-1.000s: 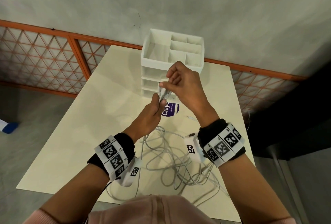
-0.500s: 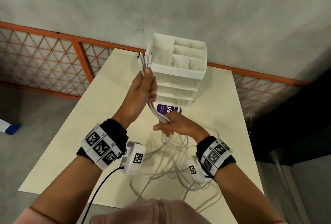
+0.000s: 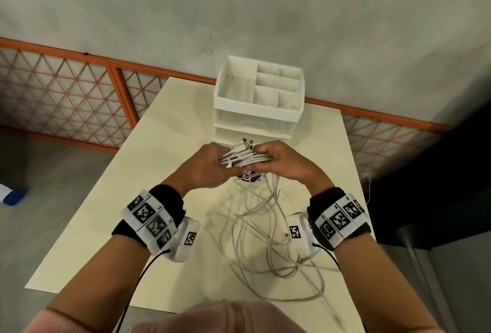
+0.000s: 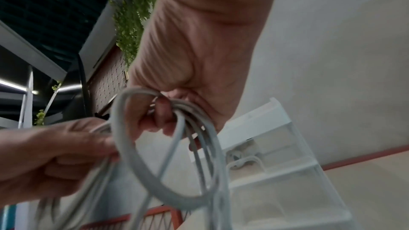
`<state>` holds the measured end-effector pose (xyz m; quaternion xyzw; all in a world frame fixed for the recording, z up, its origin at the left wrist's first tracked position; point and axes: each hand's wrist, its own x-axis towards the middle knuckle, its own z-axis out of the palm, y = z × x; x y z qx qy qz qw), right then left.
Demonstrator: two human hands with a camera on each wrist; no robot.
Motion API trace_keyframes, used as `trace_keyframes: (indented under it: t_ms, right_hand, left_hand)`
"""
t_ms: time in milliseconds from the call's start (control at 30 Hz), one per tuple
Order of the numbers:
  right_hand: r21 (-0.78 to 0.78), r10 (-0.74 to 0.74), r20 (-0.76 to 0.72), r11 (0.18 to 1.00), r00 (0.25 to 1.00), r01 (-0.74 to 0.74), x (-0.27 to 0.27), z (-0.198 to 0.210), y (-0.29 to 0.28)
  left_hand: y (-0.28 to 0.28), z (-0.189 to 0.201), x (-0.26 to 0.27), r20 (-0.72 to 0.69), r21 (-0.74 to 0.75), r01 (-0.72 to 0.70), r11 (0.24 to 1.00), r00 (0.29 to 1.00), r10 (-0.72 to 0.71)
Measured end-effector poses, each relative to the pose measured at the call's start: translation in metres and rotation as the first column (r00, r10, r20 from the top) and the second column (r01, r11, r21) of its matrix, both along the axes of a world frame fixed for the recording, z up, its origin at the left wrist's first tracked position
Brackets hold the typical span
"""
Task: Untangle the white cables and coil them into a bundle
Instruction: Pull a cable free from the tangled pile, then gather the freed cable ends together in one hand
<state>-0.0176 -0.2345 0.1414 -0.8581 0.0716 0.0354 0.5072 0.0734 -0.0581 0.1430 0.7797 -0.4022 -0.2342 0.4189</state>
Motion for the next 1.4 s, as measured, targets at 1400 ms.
trace_keyframes:
  t_ms: [1400]
  right_hand:
    - [-0.318, -0.236, -0.251, 0.936, 0.939, 0.151, -0.035, 0.024, -0.051]
  left_hand:
    - [-0.008, 0.034, 0.016, 0.357, -0.23, -0.159, 0.96, 0.904, 0.235]
